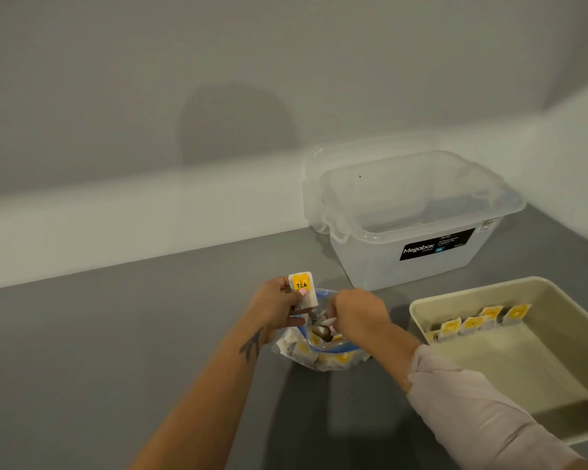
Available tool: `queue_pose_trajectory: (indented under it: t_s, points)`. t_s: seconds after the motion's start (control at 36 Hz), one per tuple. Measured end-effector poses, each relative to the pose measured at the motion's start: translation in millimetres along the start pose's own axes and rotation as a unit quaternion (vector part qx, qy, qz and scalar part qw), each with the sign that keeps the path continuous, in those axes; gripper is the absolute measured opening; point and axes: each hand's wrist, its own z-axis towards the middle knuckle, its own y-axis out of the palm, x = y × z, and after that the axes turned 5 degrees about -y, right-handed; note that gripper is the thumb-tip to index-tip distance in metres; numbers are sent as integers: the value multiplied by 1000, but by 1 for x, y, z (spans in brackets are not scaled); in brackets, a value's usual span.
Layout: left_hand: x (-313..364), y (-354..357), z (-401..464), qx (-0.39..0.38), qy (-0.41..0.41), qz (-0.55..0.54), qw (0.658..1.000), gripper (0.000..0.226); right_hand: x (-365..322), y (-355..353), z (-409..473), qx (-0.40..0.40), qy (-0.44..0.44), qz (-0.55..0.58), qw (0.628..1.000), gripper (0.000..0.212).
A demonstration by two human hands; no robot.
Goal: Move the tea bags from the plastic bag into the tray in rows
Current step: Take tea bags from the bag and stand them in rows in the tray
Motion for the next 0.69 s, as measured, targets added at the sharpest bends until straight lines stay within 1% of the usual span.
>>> queue_pose_trajectory:
  t_s: [0.14, 0.22, 0.28, 0.39, 0.44, 0.47, 0.56, 0.61, 0.69]
  points:
    - [0, 0, 1, -8, -3, -9, 1000, 21, 9, -8, -4, 32, -1, 82, 996, 8]
    - [0, 0, 2, -7, -4, -11, 1000, 26, 17, -14, -6, 40, -2, 135, 990, 15]
    - [-1, 1, 1, -8, -4, -21, 1000, 27, 23, -19, -8, 60, -3, 176, 983, 19]
    - [-1, 2, -1, -18, 4, -52, 998, 23, 35, -31, -12, 106, 1, 277, 955, 20]
    - [-2, 5, -1, -18, 5, -51, 999, 24, 38, -35, -13, 118, 9, 352, 929, 21]
    - [-1, 7, -1, -14, 3, -48, 999, 25, 38, -37, -14, 122, 15, 397, 909, 20]
    - [-2, 13, -3, -16, -1, -63, 998, 27, 37, -39, -18, 127, 29, 535, 835, 15]
    - [-2, 18, -6, -21, 6, -82, 996, 26, 35, -39, -20, 122, 40, 590, 797, 12]
    - [-1, 26, -9, -30, 29, -116, 992, 26, 32, -36, -21, 108, 60, 645, 754, 12]
